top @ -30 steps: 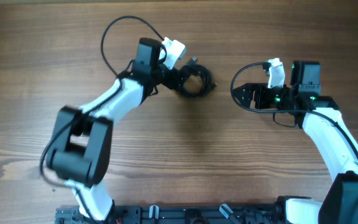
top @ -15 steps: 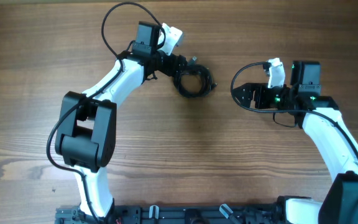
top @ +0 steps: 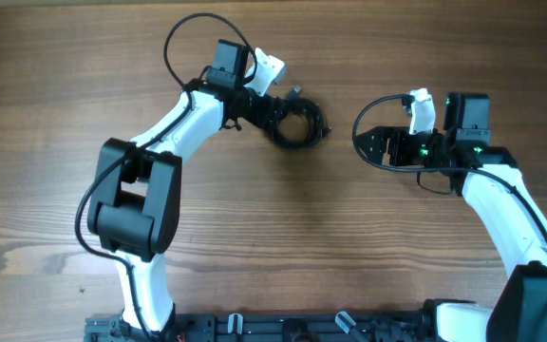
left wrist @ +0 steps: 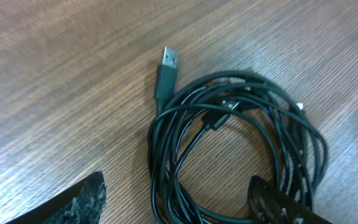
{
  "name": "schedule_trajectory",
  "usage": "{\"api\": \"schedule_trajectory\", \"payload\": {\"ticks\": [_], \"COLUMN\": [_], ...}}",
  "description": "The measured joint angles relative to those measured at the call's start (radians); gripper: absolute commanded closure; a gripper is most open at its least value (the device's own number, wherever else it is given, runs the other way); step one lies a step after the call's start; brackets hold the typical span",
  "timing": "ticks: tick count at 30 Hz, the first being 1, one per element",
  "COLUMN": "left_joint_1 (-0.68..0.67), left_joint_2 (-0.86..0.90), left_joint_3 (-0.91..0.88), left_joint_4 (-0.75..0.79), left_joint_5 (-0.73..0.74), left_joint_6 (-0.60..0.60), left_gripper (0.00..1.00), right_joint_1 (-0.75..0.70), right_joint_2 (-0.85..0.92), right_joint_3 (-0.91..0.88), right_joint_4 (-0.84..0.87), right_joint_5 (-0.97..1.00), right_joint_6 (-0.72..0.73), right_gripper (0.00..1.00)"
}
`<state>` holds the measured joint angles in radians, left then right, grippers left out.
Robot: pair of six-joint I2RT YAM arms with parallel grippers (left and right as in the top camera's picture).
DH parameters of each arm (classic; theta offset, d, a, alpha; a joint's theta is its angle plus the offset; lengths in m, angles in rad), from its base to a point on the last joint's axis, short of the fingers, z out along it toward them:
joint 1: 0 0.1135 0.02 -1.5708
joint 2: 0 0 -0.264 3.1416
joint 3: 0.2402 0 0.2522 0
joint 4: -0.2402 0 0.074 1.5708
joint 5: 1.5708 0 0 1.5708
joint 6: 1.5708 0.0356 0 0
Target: Untangle cables
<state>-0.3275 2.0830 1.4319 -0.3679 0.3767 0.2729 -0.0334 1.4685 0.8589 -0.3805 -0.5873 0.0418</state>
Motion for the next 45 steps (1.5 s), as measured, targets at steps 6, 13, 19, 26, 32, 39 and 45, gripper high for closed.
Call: {"api": "schedule_trajectory", "payload": {"ticks": [6, 13, 19, 26, 32, 39, 45], "left_joint_1": [-0.021, -0.033, -0.033, -0.033, -0.033, -0.033, -0.033], "left_joint_2": [0.048, 0.048, 0.048, 0.048, 0.049, 0.074, 0.074], "left_joint_3": [0.000, 0.000, 0.000, 0.000, 0.000, 0.000, 0.000], "left_joint_4": [-0.010, -0.010, -0.014, -0.014, -0.014, -0.014, -0.016], "left_joint_5": [0.000, 0.000, -0.001, -0.009, -0.031, -0.040, -0.042], "left_joint_6": [0.007, 0.014, 0.024, 0.025, 0.025, 0.024, 0.028], "left_gripper": [0.30, 0.34, 0.51, 0.51, 0.56, 0.85, 0.92], "right_joint_1": [0.000, 0.000, 0.000, 0.000, 0.000, 0.000, 0.000], "right_joint_2": [0.000, 0.000, 0.000, 0.000, 0.000, 0.000, 0.000], "right_joint_3": [0.000, 0.000, 0.000, 0.000, 0.000, 0.000, 0.000], "right_joint_4": [0.000, 0.000, 0.000, 0.000, 0.000, 0.007, 0.019], "right_joint_5": [0.000, -0.003, -0.013, -0.015, -0.015, -0.015, -0.015], "right_joint_6": [0.003, 0.003, 0.003, 0.003, 0.003, 0.003, 0.006], "right_gripper": [0.00, 0.00, 0.00, 0.00, 0.00, 0.00, 0.00]}}
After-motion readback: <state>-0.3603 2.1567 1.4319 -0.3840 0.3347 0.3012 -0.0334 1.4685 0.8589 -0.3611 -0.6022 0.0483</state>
